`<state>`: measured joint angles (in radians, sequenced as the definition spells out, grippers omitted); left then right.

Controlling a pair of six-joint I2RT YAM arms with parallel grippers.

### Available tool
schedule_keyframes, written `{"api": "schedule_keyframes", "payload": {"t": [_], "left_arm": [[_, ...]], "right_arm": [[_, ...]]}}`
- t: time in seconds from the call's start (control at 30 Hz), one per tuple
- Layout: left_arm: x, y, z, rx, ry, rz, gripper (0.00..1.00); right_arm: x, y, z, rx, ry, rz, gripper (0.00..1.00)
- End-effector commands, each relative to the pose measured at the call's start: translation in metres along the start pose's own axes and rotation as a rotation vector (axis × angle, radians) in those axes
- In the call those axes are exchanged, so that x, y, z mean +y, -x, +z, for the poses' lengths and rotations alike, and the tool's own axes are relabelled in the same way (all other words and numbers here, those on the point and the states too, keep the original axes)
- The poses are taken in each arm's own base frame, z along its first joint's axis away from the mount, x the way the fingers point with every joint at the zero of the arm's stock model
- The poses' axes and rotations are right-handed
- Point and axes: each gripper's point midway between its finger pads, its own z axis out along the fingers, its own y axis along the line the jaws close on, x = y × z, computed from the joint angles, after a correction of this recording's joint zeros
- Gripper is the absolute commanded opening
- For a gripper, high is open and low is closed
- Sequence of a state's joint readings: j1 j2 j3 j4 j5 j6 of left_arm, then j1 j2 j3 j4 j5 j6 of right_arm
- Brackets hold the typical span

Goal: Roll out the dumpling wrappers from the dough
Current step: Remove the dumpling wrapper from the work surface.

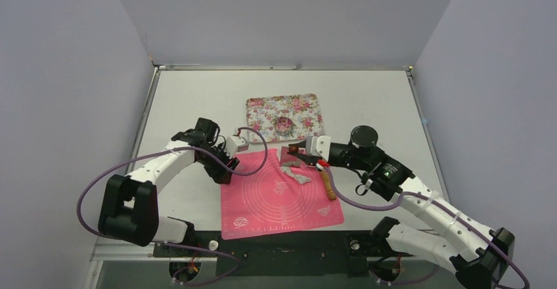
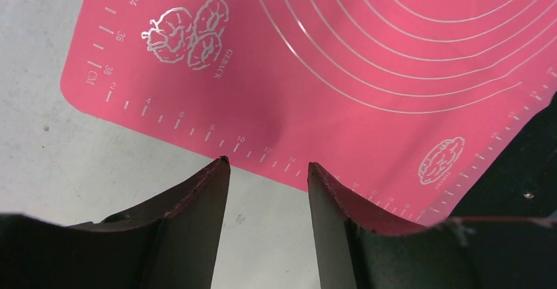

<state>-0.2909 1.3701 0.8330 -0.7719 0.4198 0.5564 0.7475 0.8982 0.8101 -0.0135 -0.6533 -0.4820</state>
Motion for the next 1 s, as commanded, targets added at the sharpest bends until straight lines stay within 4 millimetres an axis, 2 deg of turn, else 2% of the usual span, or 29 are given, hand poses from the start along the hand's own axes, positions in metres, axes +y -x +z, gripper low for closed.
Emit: {"api": "schedule_keyframes", "payload": {"t": [0.0,0.07,0.1,0.23,0.43,0.7,0.97], "left_arm": [[0.025,0.01,0.001,-0.031,0.109,0.032,0.45],[0.031,0.005,0.005,-0.013,0.136,0.027,0.45],[0.033,0.002,0.008,0.003,0.137,0.021,0.45],[0.036,-0.006,0.013,0.032,0.141,0.007,0.45],[0.037,-0.006,0.015,0.03,0.137,0.007,0.45],[0.039,-0.007,0.015,0.03,0.14,0.002,0.45],[0.038,-0.006,0.014,0.029,0.13,0.011,0.45]], "right_arm": [[0.009,0.036,0.0,-0.114,0.143,-0.226,0.0],[0.011,0.037,0.001,-0.123,0.182,-0.294,0.0],[0.017,0.034,0.002,-0.123,0.219,-0.291,0.0],[0.019,0.033,0.01,-0.128,0.279,-0.33,0.0],[0.02,0.054,0.013,-0.2,0.333,-0.375,0.0],[0.032,0.047,0.013,-0.236,0.424,-0.331,0.0],[0.035,0.024,0.019,-0.178,0.469,-0.322,0.0]]}}
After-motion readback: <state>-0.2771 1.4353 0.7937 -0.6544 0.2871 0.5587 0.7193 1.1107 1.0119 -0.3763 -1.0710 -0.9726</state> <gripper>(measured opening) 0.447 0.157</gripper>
